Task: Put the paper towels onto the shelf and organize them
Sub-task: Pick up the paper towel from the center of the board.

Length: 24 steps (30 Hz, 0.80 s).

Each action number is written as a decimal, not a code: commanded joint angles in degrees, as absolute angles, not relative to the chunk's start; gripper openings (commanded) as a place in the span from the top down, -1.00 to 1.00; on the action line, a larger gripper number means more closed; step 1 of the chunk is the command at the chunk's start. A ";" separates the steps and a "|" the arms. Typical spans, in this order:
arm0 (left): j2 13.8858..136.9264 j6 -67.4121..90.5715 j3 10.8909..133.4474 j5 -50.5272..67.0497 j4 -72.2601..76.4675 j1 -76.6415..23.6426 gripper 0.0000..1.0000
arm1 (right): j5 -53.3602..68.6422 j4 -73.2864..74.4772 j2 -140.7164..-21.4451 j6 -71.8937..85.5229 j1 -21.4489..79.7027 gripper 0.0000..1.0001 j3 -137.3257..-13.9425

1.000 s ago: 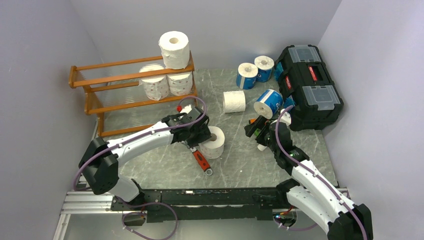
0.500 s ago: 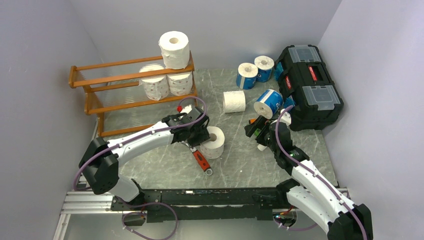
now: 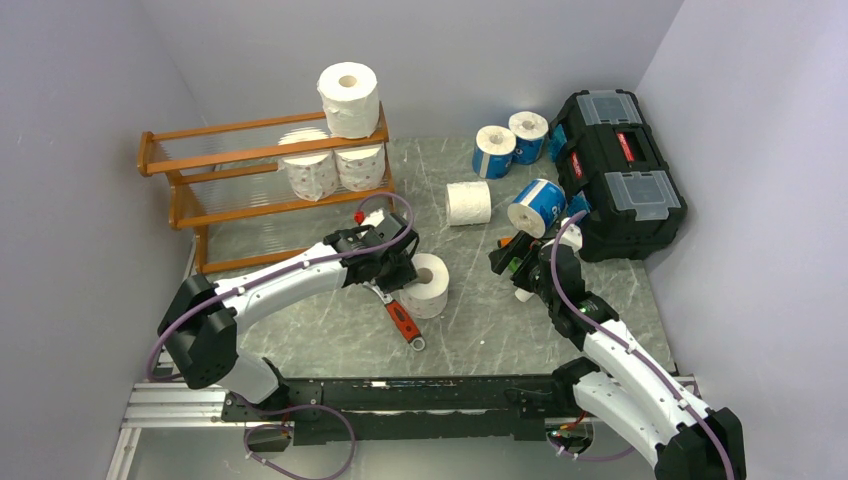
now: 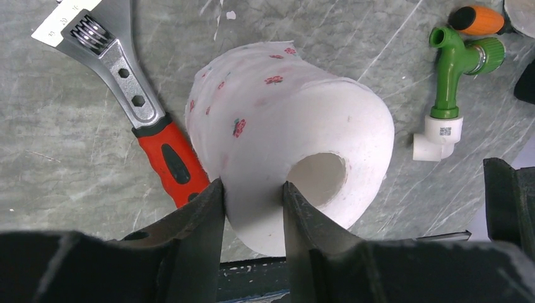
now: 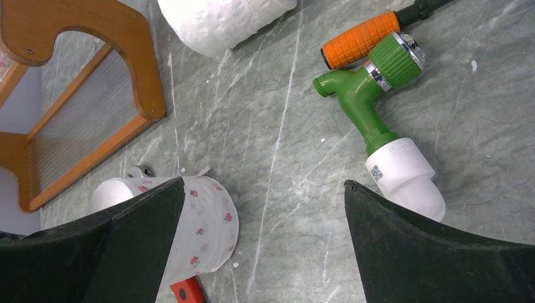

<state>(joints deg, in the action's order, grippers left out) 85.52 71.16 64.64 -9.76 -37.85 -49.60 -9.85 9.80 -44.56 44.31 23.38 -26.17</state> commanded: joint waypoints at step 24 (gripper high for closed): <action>57.05 68.47 66.84 -21.58 -53.19 -31.04 0.41 | -7.75 7.16 -46.44 43.42 23.10 -0.98 -27.60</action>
<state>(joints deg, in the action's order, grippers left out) 61.10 71.29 64.64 -19.18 -51.66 -37.78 -8.38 9.76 -46.48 44.10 23.33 -26.17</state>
